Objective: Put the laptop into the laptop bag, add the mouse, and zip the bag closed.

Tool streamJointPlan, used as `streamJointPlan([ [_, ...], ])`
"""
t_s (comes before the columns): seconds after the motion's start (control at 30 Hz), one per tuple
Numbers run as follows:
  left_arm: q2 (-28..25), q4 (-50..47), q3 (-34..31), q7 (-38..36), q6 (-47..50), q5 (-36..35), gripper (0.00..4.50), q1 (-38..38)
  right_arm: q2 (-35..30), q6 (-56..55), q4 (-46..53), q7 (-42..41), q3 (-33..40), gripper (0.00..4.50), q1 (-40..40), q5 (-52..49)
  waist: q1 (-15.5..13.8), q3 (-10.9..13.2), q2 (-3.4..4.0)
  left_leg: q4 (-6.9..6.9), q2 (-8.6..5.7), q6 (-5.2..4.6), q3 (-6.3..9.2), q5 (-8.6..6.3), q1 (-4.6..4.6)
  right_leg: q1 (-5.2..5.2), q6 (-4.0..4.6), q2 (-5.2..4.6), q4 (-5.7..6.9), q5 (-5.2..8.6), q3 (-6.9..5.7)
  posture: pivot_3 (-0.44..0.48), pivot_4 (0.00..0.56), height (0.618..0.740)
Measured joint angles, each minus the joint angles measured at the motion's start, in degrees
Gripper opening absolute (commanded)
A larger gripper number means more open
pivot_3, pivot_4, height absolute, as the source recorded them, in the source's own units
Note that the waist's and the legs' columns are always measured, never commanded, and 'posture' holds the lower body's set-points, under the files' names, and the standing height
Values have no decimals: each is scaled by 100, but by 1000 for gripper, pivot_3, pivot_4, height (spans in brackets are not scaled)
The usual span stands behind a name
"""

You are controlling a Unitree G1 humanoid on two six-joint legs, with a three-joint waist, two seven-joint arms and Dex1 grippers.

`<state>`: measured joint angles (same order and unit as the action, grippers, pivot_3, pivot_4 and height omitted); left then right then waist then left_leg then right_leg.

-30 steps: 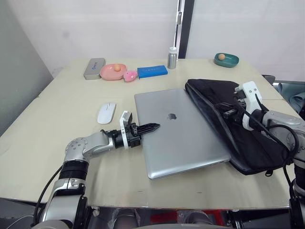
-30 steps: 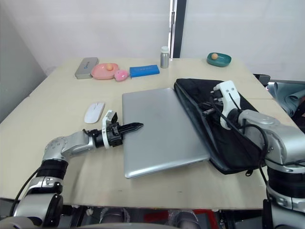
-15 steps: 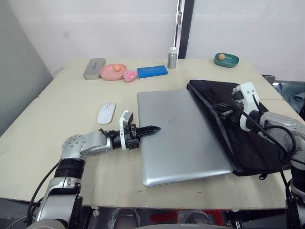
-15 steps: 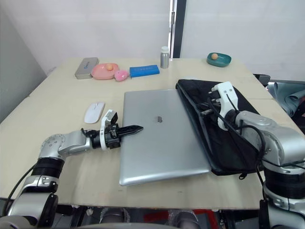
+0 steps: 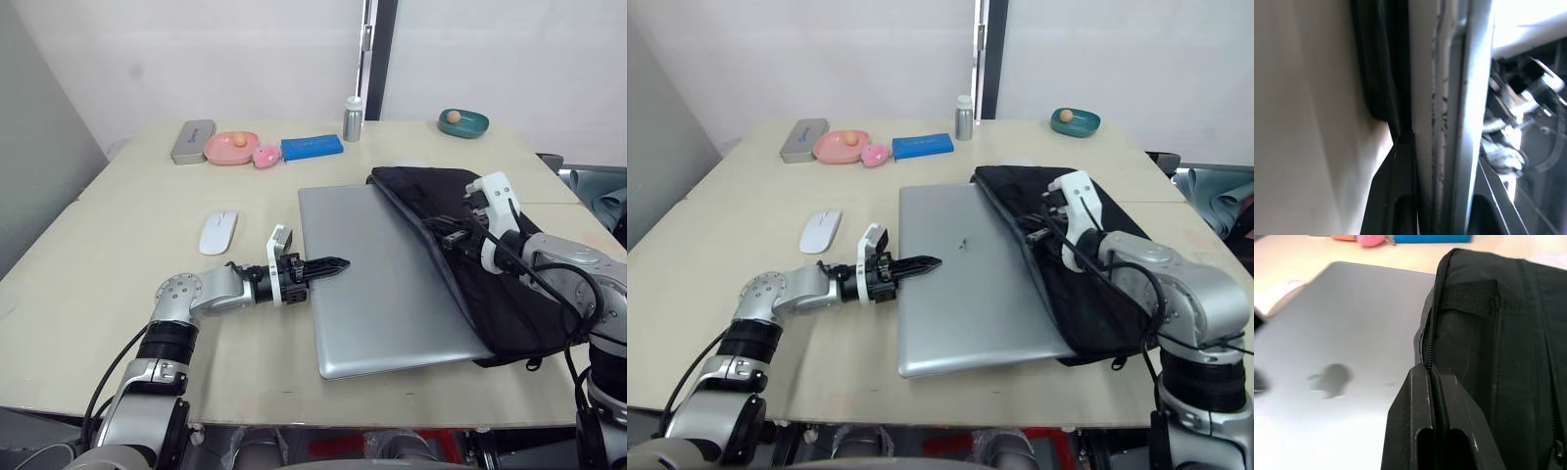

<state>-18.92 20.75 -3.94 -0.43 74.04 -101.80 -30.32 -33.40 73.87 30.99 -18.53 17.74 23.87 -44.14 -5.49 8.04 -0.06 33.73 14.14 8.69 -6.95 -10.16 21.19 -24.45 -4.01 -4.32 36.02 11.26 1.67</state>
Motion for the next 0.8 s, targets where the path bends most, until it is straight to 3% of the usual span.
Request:
streamJointPlan([
  [0.3,161,-4,-150,-116,-129,379,302,1,443,312,343,452,258,23,-99,-421,-11,0,0,0,0,3,1,-2,0,0,0,0,-1,0,-1,0,150,740],
  [0.43,386,-15,-148,-144,-106,531,302,2,950,377,466,723,128,23,-135,-599,-9,0,1,2,0,3,1,-2,1,0,1,-1,0,1,0,0,150,740],
  [0.8,644,-35,-161,-155,-12,734,302,8,1462,364,498,1078,-91,23,-102,-617,-1,0,1,2,0,32,1,-19,-1,0,-20,-1,2,-12,0,0,150,740],
])
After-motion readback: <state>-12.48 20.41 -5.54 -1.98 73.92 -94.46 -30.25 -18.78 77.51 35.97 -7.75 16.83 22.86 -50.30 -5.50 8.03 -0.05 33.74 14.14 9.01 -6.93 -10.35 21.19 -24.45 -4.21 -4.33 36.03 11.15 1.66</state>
